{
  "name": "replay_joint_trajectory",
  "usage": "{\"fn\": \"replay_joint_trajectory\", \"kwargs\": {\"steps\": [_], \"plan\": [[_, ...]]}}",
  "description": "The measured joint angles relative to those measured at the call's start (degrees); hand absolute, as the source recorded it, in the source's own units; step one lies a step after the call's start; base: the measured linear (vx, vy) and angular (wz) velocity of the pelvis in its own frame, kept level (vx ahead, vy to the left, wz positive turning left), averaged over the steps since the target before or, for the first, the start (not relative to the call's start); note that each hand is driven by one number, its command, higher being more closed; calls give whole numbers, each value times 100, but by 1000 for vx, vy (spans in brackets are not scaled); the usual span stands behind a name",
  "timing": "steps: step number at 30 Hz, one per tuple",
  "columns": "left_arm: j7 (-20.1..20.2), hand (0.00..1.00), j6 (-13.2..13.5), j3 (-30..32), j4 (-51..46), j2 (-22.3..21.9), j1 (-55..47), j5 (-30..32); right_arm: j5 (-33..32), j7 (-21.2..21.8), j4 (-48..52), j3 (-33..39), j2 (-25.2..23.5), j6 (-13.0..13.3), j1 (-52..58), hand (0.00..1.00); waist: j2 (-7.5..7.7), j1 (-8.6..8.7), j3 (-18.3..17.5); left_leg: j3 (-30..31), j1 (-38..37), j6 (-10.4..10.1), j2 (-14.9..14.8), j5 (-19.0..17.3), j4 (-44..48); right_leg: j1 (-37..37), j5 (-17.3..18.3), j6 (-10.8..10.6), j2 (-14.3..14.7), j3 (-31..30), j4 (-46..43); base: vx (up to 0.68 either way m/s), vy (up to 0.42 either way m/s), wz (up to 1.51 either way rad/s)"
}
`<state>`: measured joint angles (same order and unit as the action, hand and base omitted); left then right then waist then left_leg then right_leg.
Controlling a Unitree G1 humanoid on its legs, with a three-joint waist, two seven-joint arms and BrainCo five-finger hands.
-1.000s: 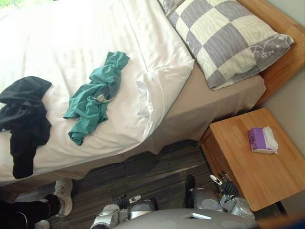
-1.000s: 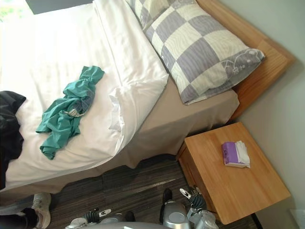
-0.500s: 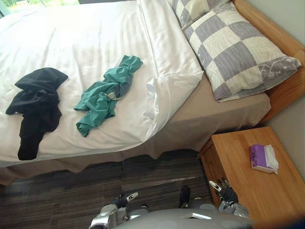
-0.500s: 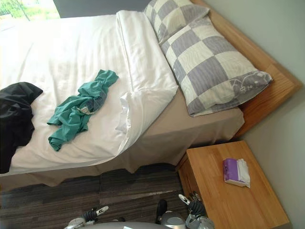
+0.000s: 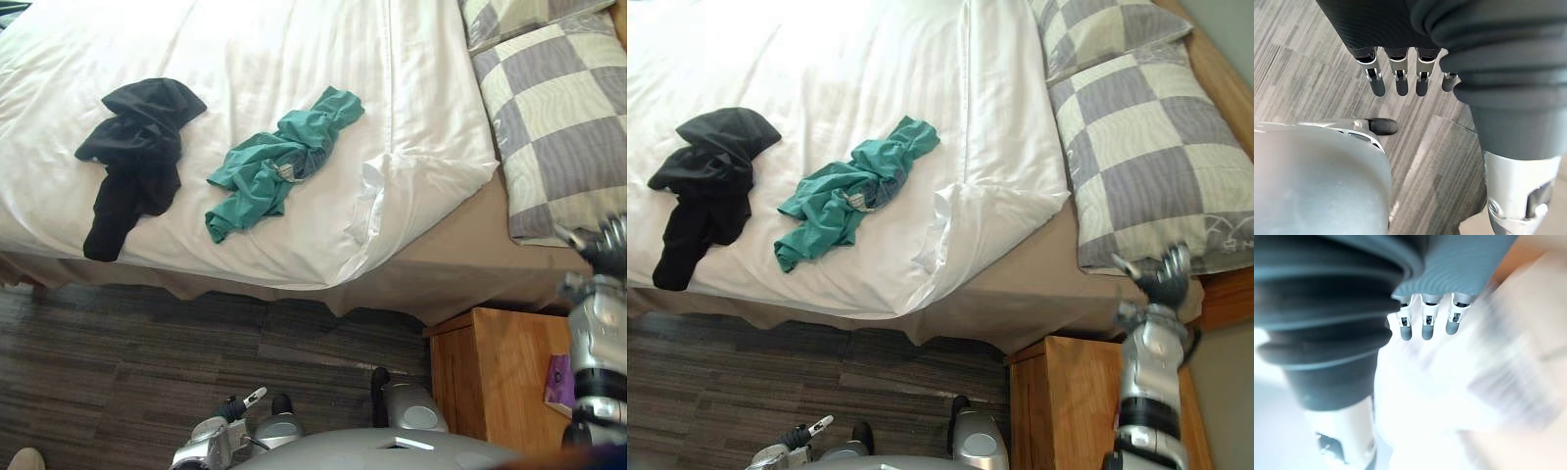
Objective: Tidy the bed and pick cloth on bed and put in laundry
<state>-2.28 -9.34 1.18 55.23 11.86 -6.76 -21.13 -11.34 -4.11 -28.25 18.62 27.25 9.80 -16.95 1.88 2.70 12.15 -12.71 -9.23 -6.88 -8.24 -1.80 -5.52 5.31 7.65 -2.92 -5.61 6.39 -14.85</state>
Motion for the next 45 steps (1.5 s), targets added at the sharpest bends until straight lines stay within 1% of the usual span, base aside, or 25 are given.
{"fn": "replay_joint_trajectory", "kwargs": {"steps": [4, 5, 6, 7, 9, 10, 11, 13, 14, 16, 18, 20, 21, 23, 25, 26, 29, 30, 33, 34, 36, 39, 41, 43, 45], "plan": [[66, 0, -4, 1, -25, -16, -16, 211, 266, 471, 47, -719, 306, -71, -734, 0, 0, -84, -1, -31, -35, -10, -12, 24, 1, -163, -176, -5, -2, 59, 208, 45, 24, 16], [79, 0, -7, 2, -28, -16, -42, 236, 281, 676, 128, -937, 331, -135, -997, 0, 10, -147, -8, -40, -48, 3, 9, 33, 2, -197, -235, -25, -21, 58, 263, 14, 31, 4], [87, 0, -8, 2, -29, -18, -43, 244, 297, 718, 171, -976, 332, -148, -1039, 0, 10, -171, -8, -48, -48, 9, 14, 37, 2, -197, -250, -31, -26, 57, 272, 0, 36, -2], [120, 0, -10, 2, -46, -23, -49, 257, 387, 862, 297, -1140, 332, -160, -1187, 0, 10, -222, -8, -70, -31, 27, 25, 55, 2, -196, -309, -35, -45, 58, 312, 0, 0, 0], [174, 0, -11, 2, -58, -22, -50, 254, 445, 1052, 429, -1407, 332, -258, -1397, 0, 16, -240, -11, -66, 28, 59, 43, 77, 2, -199, -366, -81, -87, 69, 379, -41, 18, 8], [197, 0, -21, 2, -61, -21, -51, 250, 495, 1142, 475, -1566, 327, -319, -1512, 0, 28, -277, -4, -66, 48, 76, 74, 90, 2, -198, -385, -89, -111, 71, 414, -53, 10, 7], [200, 0, -41, 1, -60, -25, -52, 248, 500, 1201, 484, -1703, 323, -399, -1580, 0, 38, -330, 0, -63, 58, 100, 109, 106, 2, -203, -385, -89, -135, 75, 429, -72, 5, 4], [209, 0, -44, 2, -63, -20, -46, 242, 601, 1262, 523, -1856, 311, -533, -1670, 0, 46, -370, 8, -50, 188, 111, 137, 119, 4, -180, -384, -90, -155, 95, 478, -91, -14, 18], [213, 0, -46, 7, -87, -3, -25, 232, 625, 1279, 651, -1967, 309, -627, -1712, 0, 68, -379, 92, -9, 252, 167, 155, 160, 3, -167, -387, -94, -173, 130, 513, -115, -27, 25], [212, 0, -53, 29, -99, 1, 6, 211, 733, 1290, 719, -2172, 287, -701, -1825, 0, 77, -397, 264, 70, 361, 198, 168, 191, 28, -120, -385, -100, -210, 207, 466, -153, -39, 26], [214, 0, -61, 95, -113, 22, 127, 189, 890, 1286, 710, -2308, 289, -792, -2120, 0, 96, -414, 478, 82, 628, 210, 176, 205, 159, 102, -397, -109, -247, 221, 380, -152, -46, 18], [204, 0, -77, 118, -224, 22, 353, 143, 1094, 1223, 651, -2381, 302, -881, -2632, 0, 17, -482, 861, 81, 959, 229, 213, 249, 292, 365, -524, -96, -269, 219, 383, -145, -17, 7], [204, 0, -78, 118, -247, 19, 406, 137, 1127, 1205, 605, -2384, 310, -892, -2744, 0, -20, -502, 929, 81, 1039, 247, 216, 268, 305, 434, -555, -92, -275, 221, 382, -100, -4, 9], [190, 0, -81, 117, -350, 24, 531, 10, 1257, 1039, 402, -2498, 439, -943, -3137, 0, -147, -549, 1200, 83, 1214, 286, 222, 410, 304, 596, -637, -79, -285, 234, 377, -53, -10, 8], [176, 0, -94, 109, -453, 19, 553, -73, 1277, 946, 245, -2626, 657, -951, -3445, 0, -217, -552, 1337, 88, 1298, 294, 238, 483, 283, 716, -675, -82, -300, 247, 374, 13, 0, 6], [172, 0, -95, 106, -462, 14, 565, -77, 1277, 897, 178, -2627, 723, -962, -3535, 0, -225, -552, 1340, 88, 1356, 293, 245, 498, 278, 774, -683, -79, -306, 247, 372, 39, 7, 5], [143, 0, -95, 52, -549, -26, 601, -83, 1303, 691, -102, -2628, 1116, -1044, -4017, 0, -357, -553, 1444, 81, 1449, 298, 269, 520, 255, 870, -710, -75, -329, 255, 381, 48, 17, 3], [140, 0, -91, -73, -684, -24, 599, -107, 1526, 586, -105, -2640, 1334, -1056, -4228, 0, -435, -549, 1484, 66, 1498, 298, 292, 519, 257, 922, -711, -77, -350, 249, 380, 30, 25, 2], [168, 0, -45, -117, -900, -34, 660, -295, 1759, 493, -154, -2837, 1745, -1056, -4698, 0, -541, -533, 1537, 63, 1751, 331, 318, 546, 268, 1182, -754, -91, -371, 236, 382, 7, 6, 1], [193, 0, -47, -157, -930, -43, 760, -311, 1966, 506, -288, -2874, 1941, -1063, -4848, 0, -620, -550, 1578, 70, 1842, 338, 325, 561, 264, 1271, -772, -92, -378, 243, 388, 30, 12, 3], [200, 0, -49, -323, -950, -43, 784, -309, 2192, 570, -367, -2983, 2079, -1082, -4851, 0, -690, -554, 1611, 71, 1857, 339, 339, 561, 262, 1295, -773, -93, -391, 242, 387, 40, 16, 1], [240, 0, -47, -519, -1149, -68, 786, -303, 2574, 953, -476, -3264, 2309, -1107, -4848, 0, -812, -533, 1651, 74, 2041, 356, 367, 573, 271, 1481, -797, -100, -423, 245, 385, 44, 24, 2], [269, 0, -44, -656, -1186, -158, 792, -302, 2724, 1287, -718, -3309, 2387, -1133, -4749, 0, -939, -536, 1687, 74, 2114, 372, 403, 584, 266, 1555, -815, -113, -458, 246, 387, 48, 34, 2], [343, 0, -42, -780, -1178, -169, 790, -301, 2752, 1462, -753, -3312, 2437, -1100, -4560, 0, -999, -548, 1689, 73, 2136, 373, 425, 585, 267, 1581, -816, -115, -479, 247, 388, 42, 33, 0], [389, 0, -42, -785, -1169, -168, 790, -294, 2755, 1523, -750, -3331, 2451, -994, -4454, 0, -1005, -548, 1690, 71, 2149, 373, 429, 585, 268, 1600, -817, -117, -483, 247, 388, 41, 24, -1]]}}
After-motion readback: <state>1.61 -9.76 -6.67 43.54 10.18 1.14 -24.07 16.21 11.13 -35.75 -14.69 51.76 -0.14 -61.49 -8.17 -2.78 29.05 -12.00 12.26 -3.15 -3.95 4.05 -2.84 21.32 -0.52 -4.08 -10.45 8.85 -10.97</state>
